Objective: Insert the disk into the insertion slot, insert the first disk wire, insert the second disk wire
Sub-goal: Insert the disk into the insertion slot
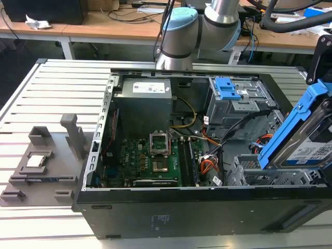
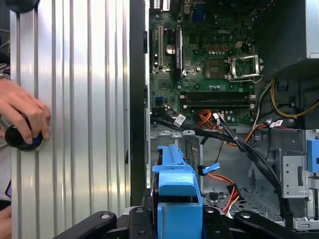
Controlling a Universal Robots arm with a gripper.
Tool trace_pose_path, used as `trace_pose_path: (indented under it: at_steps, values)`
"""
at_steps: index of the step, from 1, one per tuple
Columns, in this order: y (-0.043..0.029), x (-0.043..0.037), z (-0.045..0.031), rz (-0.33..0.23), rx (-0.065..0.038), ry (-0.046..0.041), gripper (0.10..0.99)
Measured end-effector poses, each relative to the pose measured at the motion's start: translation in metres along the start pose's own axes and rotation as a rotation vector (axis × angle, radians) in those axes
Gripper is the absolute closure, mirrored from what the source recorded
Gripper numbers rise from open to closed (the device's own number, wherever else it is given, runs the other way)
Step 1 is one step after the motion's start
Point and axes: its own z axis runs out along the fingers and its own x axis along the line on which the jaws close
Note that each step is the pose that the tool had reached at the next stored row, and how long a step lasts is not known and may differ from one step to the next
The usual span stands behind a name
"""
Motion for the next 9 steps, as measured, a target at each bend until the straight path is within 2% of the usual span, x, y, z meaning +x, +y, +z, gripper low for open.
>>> trace_pose_path:
  at_steps: [4, 7, 9]
  values:
    - [0.0003, -0.001, 0.0047, 0.0, 0.0, -0.0033, 0.718]
    - [0.0014, -0.0083, 0.0082, 0.004, 0.0, -0.0036, 0.718]
    - [0.0014, -0.0094, 0.0102, 0.016, 0.0, -0.0041, 0.718]
